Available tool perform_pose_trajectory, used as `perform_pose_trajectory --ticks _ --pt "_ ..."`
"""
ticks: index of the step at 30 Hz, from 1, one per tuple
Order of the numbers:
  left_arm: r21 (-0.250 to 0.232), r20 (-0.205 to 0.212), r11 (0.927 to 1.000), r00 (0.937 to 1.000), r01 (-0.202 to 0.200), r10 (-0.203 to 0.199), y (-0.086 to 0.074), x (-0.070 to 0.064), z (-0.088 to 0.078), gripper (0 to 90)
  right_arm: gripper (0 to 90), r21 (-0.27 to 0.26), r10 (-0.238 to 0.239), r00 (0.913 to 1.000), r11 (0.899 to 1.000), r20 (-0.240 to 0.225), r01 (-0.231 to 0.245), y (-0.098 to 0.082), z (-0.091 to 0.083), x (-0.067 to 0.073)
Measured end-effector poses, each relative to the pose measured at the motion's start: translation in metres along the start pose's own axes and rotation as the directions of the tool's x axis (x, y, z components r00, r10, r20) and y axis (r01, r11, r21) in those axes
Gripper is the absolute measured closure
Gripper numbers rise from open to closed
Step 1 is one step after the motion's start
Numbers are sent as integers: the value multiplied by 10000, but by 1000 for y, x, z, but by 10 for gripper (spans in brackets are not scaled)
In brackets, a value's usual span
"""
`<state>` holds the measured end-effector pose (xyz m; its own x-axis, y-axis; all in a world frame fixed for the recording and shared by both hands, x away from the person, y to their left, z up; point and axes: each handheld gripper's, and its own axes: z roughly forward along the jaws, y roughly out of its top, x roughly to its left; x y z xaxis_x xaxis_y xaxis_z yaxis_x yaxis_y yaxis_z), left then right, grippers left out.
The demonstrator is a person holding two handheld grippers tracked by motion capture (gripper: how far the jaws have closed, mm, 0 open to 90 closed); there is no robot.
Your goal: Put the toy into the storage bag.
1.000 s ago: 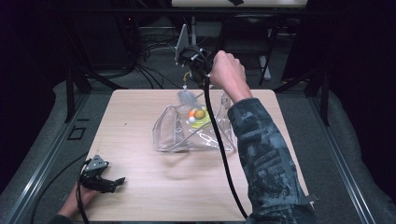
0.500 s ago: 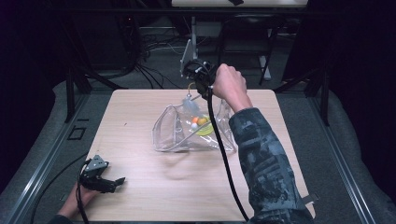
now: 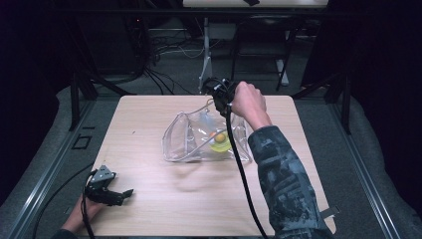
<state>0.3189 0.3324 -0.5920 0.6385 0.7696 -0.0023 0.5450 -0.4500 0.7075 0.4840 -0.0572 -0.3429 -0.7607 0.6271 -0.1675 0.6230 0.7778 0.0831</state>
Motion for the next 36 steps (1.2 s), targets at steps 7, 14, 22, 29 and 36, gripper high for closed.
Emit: perform_pose_trajectory --ticks 7,14,22,29,36 --pt "0 3 10000 10000 1 -1 0 0 0 2 876 342 217 9997 9992 -77 -214 -3 17 0" --pt "2 1 10000 10000 -7 7 0 0 0 2 876 523 365 9992 9980 -172 -356 -4 26 -1" --pt "2 -4 10000 10000 -3 3 0 0 0 2 877 813 392 9985 9960 -376 -360 -3 36 0" --pt "9 1 10000 10000 -34 34 0 0 0 2 790 838 432 9976 9957 -548 -385 -4 36 3" --pt "2 -1 10000 10000 1 -1 0 0 0 2 576 -84 341 9982 9994 -491 -346 -11 18 5"
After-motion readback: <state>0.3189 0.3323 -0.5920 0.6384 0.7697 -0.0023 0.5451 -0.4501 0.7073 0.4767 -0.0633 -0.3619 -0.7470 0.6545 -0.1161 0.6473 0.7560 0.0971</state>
